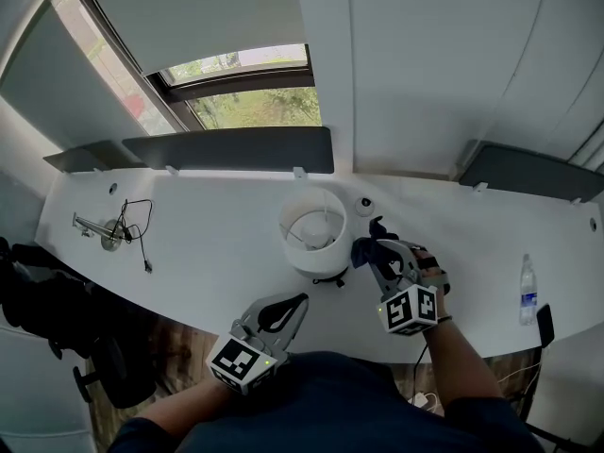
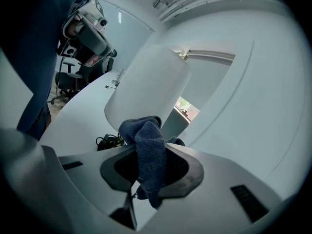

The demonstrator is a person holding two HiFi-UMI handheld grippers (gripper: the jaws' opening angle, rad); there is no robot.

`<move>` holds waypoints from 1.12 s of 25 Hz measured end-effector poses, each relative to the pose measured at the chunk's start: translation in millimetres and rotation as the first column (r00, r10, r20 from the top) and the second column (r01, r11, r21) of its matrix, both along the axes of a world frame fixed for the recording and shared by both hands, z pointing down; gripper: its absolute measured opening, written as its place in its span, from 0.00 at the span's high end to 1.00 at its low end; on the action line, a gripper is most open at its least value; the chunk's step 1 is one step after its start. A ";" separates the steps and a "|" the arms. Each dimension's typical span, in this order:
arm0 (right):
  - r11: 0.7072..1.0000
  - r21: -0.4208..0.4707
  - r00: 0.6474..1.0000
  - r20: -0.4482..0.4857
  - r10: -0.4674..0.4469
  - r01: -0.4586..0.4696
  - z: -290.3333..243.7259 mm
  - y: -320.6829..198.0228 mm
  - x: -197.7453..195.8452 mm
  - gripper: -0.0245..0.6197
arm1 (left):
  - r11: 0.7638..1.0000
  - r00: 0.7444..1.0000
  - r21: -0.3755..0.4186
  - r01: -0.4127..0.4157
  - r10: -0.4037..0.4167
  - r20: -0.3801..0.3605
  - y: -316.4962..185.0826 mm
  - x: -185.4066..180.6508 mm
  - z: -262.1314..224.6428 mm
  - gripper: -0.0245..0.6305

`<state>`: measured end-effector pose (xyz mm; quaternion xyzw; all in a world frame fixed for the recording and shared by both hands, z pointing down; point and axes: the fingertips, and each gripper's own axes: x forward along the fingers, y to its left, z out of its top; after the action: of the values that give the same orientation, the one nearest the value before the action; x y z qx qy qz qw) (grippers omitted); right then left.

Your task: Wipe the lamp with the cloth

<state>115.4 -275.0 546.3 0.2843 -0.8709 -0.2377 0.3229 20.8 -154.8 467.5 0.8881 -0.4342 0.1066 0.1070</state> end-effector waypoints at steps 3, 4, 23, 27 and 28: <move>0.999 -0.031 1.000 -0.022 0.016 -0.017 16.2 3.1 2.3 0.80 | 1.000 1.000 -0.015 0.000 -0.001 -0.010 1.3 0.5 1.4 0.95; 0.999 -0.040 0.999 -0.028 0.022 -0.024 20.2 5.2 3.3 0.80 | 1.000 1.000 -0.013 -0.006 0.006 -0.009 2.1 0.4 2.5 0.95; 0.978 -0.068 0.979 0.042 0.198 -0.195 -32.4 127.3 -41.6 0.80 | 0.974 0.969 0.084 -0.209 0.218 -0.116 49.0 -35.7 -26.7 0.95; 0.979 -0.056 0.977 0.072 0.200 -0.196 -47.6 151.4 -69.4 0.80 | 0.969 0.960 0.089 -0.228 0.240 -0.144 63.4 -53.1 -25.8 0.95; 0.980 -0.057 0.976 0.088 0.197 -0.193 -52.9 156.6 -76.8 0.80 | 0.968 0.958 0.094 -0.234 0.246 -0.148 66.3 -57.1 -25.8 0.95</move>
<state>38.5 -118.4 493.4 0.3713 -0.8583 -0.1703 0.3106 -36.4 -88.6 441.6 0.9432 -0.3173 0.0317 0.0938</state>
